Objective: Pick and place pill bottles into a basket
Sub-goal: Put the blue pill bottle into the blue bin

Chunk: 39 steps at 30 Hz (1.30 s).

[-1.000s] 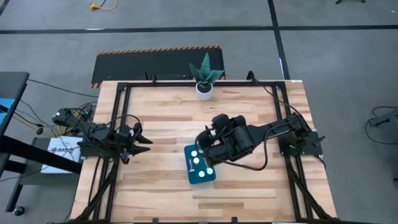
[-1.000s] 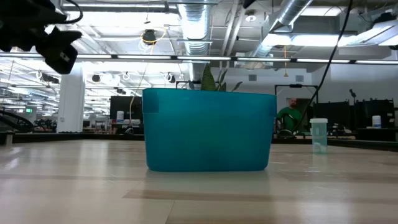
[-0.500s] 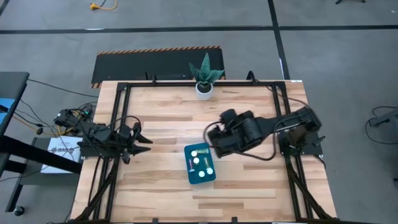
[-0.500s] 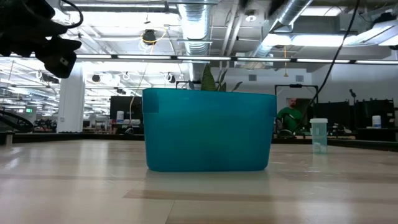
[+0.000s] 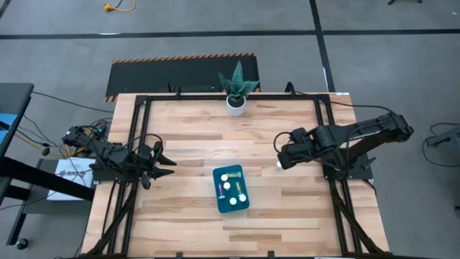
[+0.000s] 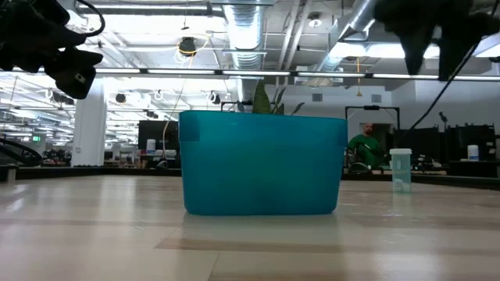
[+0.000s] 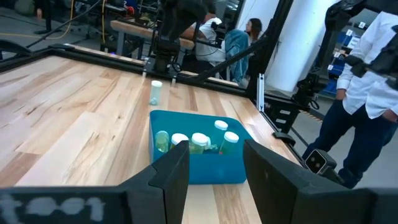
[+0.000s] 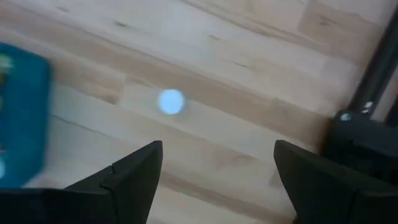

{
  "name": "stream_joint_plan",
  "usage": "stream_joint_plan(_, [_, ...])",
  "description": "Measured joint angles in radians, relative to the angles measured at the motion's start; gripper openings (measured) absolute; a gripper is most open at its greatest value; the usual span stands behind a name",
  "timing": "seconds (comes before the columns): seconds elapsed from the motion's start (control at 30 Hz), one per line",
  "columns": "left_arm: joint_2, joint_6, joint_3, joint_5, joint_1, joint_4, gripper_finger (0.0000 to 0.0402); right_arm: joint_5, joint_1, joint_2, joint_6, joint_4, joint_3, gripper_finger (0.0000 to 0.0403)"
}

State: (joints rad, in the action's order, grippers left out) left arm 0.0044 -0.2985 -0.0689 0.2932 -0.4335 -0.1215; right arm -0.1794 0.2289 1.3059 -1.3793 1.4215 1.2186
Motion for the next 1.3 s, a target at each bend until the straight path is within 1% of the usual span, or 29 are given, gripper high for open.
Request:
stream_joint_plan(0.13, [0.000,0.000,0.000,0.000,0.000,0.000,0.0139,0.024,-0.035,-0.006,0.110,-0.035,-0.074,0.0302])
stream_joint_plan(0.33, [0.000,0.000,0.000,0.000,0.000,0.000,0.0139,0.051,-0.091,0.010,0.307,-0.199,-0.152,0.0302])
stream_joint_plan(0.4, [0.000,0.000,0.000,0.001,0.000,0.000,0.0139,0.060,-0.105,0.010,0.341,-0.255,-0.175,0.0302])
stream_joint_plan(0.5, [0.000,-0.001,0.000,0.001,0.000,-0.001,0.0139,0.076,-0.133,0.010,0.385,-0.272,-0.206,0.0302])
stream_joint_plan(0.67, [0.000,-0.001,0.000,0.001,0.000,-0.001,0.0139,0.153,-0.169,0.010,0.464,-0.355,-0.264,0.0302])
stream_joint_plan(0.87, [0.000,-0.001,0.000,0.001,0.000,-0.001,0.0139,0.184,-0.173,0.011,0.491,-0.451,-0.313,0.0302])
stream_joint_plan(1.03, [0.000,-0.001,0.000,0.001,0.000,-0.001,0.0139,0.207,-0.173,0.086,0.539,-0.485,-0.316,0.0302])
stream_joint_plan(1.3, [0.004,-0.001,0.001,0.002,0.000,0.000,0.0139,0.210,-0.173,0.231,0.638,-0.516,-0.315,0.0301])
